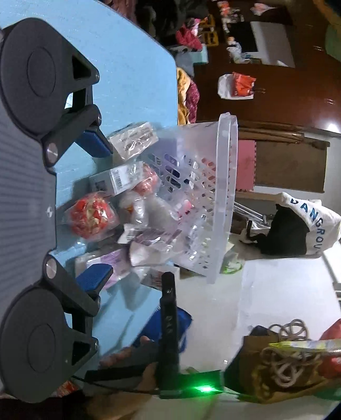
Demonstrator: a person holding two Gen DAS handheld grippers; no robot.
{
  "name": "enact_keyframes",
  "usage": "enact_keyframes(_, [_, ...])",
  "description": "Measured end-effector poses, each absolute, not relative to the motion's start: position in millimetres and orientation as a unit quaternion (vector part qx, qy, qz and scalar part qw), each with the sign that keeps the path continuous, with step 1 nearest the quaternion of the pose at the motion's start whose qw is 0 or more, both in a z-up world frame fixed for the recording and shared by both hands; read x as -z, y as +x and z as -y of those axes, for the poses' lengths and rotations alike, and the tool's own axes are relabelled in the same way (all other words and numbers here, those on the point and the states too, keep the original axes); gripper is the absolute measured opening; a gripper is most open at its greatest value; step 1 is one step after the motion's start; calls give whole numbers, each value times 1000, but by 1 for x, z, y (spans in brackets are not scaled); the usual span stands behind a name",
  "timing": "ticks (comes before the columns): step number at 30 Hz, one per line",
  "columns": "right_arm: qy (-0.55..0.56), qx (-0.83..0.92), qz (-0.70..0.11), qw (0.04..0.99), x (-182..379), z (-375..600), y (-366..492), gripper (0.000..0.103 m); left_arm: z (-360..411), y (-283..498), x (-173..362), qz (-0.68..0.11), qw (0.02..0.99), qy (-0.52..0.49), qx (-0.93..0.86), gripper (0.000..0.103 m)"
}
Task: Organize objects
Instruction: 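Grasp the white carton with red characters with the right gripper while the left gripper grasps the red ball bag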
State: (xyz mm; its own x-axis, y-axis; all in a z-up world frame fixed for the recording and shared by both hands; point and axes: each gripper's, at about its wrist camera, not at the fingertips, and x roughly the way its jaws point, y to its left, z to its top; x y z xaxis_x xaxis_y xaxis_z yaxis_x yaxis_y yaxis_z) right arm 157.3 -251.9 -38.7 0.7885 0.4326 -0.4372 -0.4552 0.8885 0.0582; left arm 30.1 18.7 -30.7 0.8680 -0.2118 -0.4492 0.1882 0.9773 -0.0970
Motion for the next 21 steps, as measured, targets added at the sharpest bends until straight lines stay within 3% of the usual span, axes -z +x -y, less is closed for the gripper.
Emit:
enact_keyframes(4, [-28,-235,-228,944,42,249,159,86,-14,33,38,-245,965,-21,96,90])
enact_keyframes(5, [-29,-237,-227,944,43,248,158,80,-13,33,39,-247,964,-21,97,90])
enact_keyframes(7, [-38,-236,-227,944,47,247,159,59,-12,35,42,-252,963,-20,98,90])
enact_keyframes(8, [-45,-235,-224,945,49,245,156,57,-10,36,43,-255,962,-16,96,90])
enact_keyframes(17, [-15,-231,-152,961,45,275,91,56,0,38,51,-254,964,-18,81,88])
enact_keyframes(18, [-14,-235,-147,961,45,278,83,56,0,40,52,-254,964,-20,76,80])
enact_keyframes(19, [-15,-237,-143,961,43,279,79,56,1,41,53,-257,964,-21,72,63])
enact_keyframes(21, [-15,-242,-136,961,40,279,73,56,3,43,55,-260,963,-17,71,57])
